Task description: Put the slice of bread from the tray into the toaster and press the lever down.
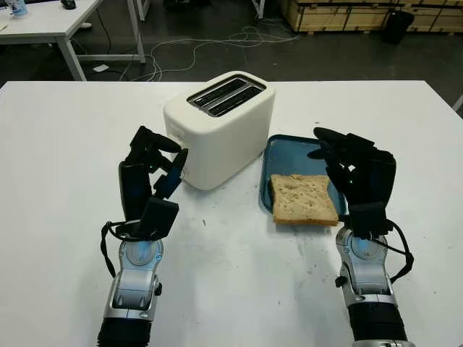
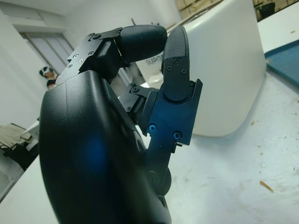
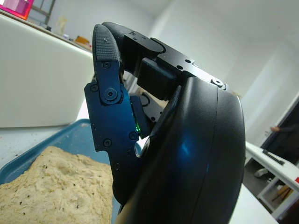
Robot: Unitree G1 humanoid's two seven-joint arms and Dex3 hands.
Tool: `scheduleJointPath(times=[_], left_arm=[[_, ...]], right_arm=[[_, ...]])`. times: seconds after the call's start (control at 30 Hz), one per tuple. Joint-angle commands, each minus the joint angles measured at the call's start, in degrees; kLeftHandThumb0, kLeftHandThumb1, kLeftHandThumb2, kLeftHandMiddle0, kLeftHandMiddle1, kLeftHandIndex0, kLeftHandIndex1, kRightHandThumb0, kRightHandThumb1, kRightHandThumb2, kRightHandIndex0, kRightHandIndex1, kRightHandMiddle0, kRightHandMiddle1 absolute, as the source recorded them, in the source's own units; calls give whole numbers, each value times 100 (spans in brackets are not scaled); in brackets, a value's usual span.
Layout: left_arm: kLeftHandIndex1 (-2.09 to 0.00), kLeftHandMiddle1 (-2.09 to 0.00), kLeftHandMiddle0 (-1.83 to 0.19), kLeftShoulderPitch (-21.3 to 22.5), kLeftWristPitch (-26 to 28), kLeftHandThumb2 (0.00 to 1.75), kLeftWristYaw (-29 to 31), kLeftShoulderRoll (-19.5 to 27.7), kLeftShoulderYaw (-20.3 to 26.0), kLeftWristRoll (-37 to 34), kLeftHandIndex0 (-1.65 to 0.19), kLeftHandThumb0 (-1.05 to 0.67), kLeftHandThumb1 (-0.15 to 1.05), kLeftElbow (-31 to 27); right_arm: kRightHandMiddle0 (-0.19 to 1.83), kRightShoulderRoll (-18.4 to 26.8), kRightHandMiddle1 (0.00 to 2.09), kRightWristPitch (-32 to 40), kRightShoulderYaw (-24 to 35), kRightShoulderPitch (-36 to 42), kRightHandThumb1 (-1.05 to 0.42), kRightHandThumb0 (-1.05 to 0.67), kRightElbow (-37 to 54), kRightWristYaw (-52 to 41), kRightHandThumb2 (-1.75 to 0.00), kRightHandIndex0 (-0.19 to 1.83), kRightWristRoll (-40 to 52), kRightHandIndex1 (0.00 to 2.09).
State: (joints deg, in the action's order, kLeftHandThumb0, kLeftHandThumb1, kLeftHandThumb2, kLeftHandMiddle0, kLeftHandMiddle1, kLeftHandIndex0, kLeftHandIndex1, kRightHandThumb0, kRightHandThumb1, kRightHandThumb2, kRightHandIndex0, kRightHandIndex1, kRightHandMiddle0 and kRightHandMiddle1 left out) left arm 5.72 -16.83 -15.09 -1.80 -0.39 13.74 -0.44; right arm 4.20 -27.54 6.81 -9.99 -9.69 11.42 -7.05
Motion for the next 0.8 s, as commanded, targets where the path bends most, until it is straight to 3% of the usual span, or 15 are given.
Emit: scheduleJointPath(times=[0.0,0.27,0.43,0.5,0.63,0.77], left_arm=[[-175,-175,-77,-30,36,27,0,-10,-5,-1,-48,-46,92,-89],[-175,-175,-77,-64,45,27,-24,12,8,57,-48,-46,92,-114],[-175,-175,-76,-68,-34,26,7,10,54,-57,-48,-46,92,-67],[-175,-175,-76,-70,-15,26,11,6,44,-48,-48,-46,92,-77],[-175,-175,-77,-40,13,27,-3,17,48,-14,-49,-47,92,-64],[-175,-175,-78,-17,3,26,-13,22,52,3,-49,-47,92,-51]], right_arm=[[122,-2,0,29,15,12,-92,-47,33,-22,-18,99,55,97],[122,20,0,179,-2,79,-92,-48,133,-87,-18,99,30,97],[108,678,0,10,-96,464,-90,-51,615,97,-7,80,-1394,98],[90,1229,0,-138,-117,764,-89,-58,1014,224,-3,59,-2424,82],[52,2013,0,149,-86,1611,-86,-78,2093,-150,0,38,-3658,21],[36,2246,0,595,-159,2209,-81,-85,2758,-600,0,26,-4344,4]])
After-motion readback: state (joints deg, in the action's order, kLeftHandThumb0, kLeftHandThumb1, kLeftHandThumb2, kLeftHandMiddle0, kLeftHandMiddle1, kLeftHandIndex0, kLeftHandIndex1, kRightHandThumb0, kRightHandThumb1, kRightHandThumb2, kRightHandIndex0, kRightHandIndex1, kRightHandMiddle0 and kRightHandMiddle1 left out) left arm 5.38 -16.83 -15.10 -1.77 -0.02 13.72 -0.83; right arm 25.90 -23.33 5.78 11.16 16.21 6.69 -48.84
